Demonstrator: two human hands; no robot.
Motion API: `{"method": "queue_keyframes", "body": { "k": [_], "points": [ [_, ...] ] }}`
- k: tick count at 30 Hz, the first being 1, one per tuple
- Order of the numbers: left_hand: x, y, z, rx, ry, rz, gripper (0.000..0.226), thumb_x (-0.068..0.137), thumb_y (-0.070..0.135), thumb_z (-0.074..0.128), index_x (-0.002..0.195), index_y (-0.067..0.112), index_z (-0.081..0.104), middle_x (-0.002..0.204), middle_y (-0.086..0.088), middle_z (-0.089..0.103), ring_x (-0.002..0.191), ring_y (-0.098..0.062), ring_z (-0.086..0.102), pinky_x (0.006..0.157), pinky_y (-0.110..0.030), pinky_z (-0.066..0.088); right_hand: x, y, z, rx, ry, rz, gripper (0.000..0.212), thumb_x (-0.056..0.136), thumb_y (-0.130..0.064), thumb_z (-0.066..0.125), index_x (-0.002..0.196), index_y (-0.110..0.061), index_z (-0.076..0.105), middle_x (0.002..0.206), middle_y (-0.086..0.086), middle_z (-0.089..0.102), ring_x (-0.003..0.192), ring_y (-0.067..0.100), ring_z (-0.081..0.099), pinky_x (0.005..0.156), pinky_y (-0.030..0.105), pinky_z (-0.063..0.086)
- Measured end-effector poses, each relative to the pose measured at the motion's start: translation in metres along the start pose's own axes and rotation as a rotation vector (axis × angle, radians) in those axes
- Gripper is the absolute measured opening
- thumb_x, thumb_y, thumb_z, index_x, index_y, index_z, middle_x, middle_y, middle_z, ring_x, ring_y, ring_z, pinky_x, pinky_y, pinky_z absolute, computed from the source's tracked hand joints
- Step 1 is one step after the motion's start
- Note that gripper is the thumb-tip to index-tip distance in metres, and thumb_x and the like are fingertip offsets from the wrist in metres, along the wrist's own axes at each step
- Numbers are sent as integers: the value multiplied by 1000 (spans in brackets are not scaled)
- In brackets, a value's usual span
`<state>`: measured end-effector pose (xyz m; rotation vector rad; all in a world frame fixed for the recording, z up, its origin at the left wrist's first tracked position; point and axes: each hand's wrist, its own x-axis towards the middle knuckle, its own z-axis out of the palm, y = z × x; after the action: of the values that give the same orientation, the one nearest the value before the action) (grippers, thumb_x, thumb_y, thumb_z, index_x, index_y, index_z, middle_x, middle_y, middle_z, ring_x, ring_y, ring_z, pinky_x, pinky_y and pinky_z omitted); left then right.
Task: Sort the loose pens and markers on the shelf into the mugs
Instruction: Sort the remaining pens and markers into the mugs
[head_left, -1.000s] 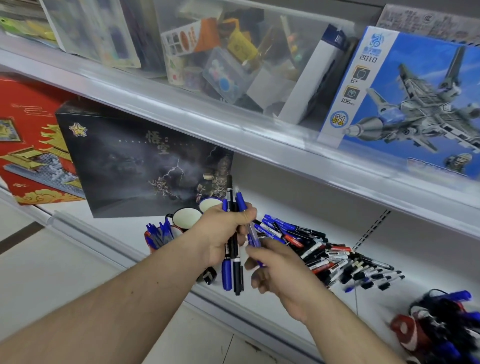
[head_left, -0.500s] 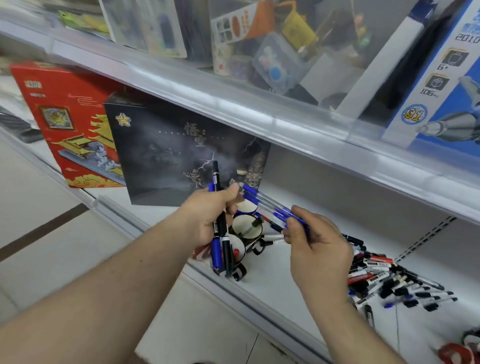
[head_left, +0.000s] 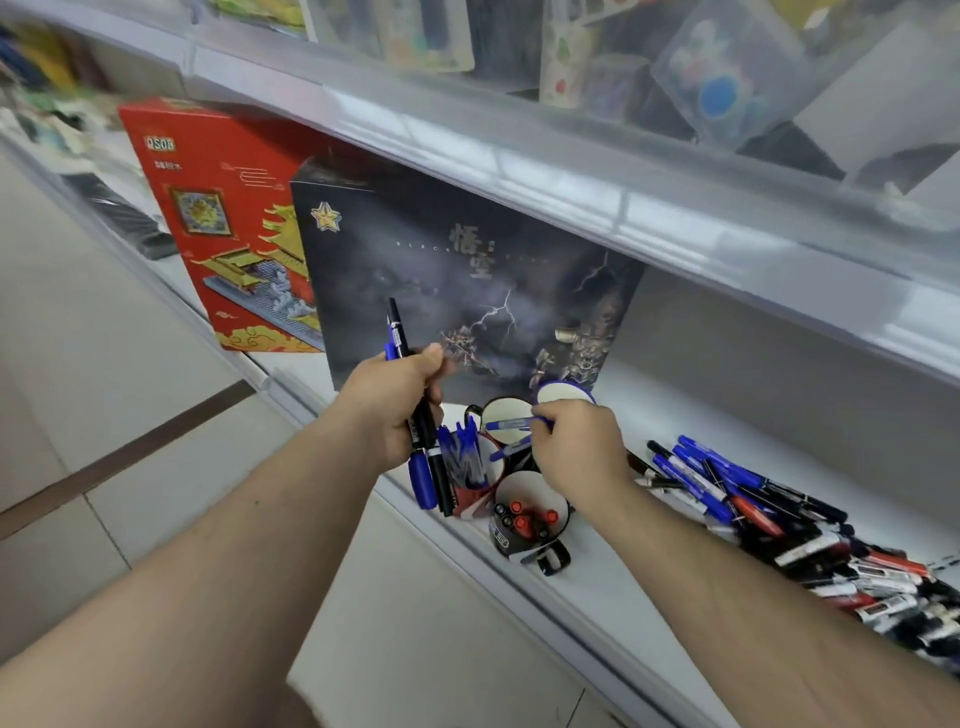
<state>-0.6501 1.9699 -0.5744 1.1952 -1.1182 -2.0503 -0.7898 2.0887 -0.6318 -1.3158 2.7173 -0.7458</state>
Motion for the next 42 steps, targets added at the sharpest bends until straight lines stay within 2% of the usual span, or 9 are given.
{"method": "queue_keyframes", "body": {
  "k": [4,12,20,24,26,29,33,39,42],
  "points": [
    [5,1,3,-47,12,9,7,98,14,59,91,12,60,80,-3,67,48,-7,47,43,-20,41,23,-9,31,-76,-132,147,17,85,-6,54,83,-8,70,78,11,63,72,30,53,46,23,28],
    [5,-4,9,-25,-204,-88,4,98,13,58,102,13,58,73,-1,58,44,-6,43,39,-16,37,51,-17,68,-272,-321,109,19,96,-10,50,105,-6,65,111,9,67,103,26,64,74,28,47],
    [2,-2,10,-172,-471,-167,24,99,9,46,116,14,62,65,1,53,43,-6,38,42,-15,31,56,-2,88,-29,-433,120,25,93,-30,58,103,-10,69,103,11,69,98,30,64,74,29,46],
    [-8,-2,16,-247,-609,-125,31,89,10,52,119,13,61,68,1,54,44,-6,38,42,-15,31,32,-6,42,362,-229,268,35,86,-51,58,93,-20,73,89,0,72,86,24,66,77,41,55],
    [-12,-2,22,-297,-651,-75,41,83,11,54,124,13,59,70,2,55,45,-6,38,44,-16,32,-2,-19,1,651,-127,383,37,96,-45,54,84,-15,72,69,0,66,64,22,58,60,34,47],
    [-20,-7,37,-368,-675,-34,45,81,9,53,126,14,57,72,2,57,46,-7,40,46,-17,34,-67,-41,-54,1047,-273,445,43,102,-41,45,78,-14,70,69,9,69,52,20,51,50,30,34],
    [-39,-17,58,-345,-733,-39,43,80,6,49,122,14,58,82,-1,66,53,-10,52,51,-20,45,-110,-44,-77,988,-236,312,24,99,-19,53,85,-8,68,63,6,62,53,19,48,47,25,39],
    [-58,-18,71,-268,-768,-43,39,95,9,44,132,14,53,120,-12,69,100,-32,70,78,-45,60,-136,-17,-103,928,12,383,21,102,-10,46,90,-11,63,59,3,57,50,17,49,48,25,40],
    [-66,-20,76,-202,-729,-15,31,102,8,40,127,16,57,110,-8,72,88,-28,72,72,-44,61,-150,-5,-118,892,143,377,21,102,-12,45,89,-13,62,54,2,48,49,16,45,52,26,39]
  ]
}}
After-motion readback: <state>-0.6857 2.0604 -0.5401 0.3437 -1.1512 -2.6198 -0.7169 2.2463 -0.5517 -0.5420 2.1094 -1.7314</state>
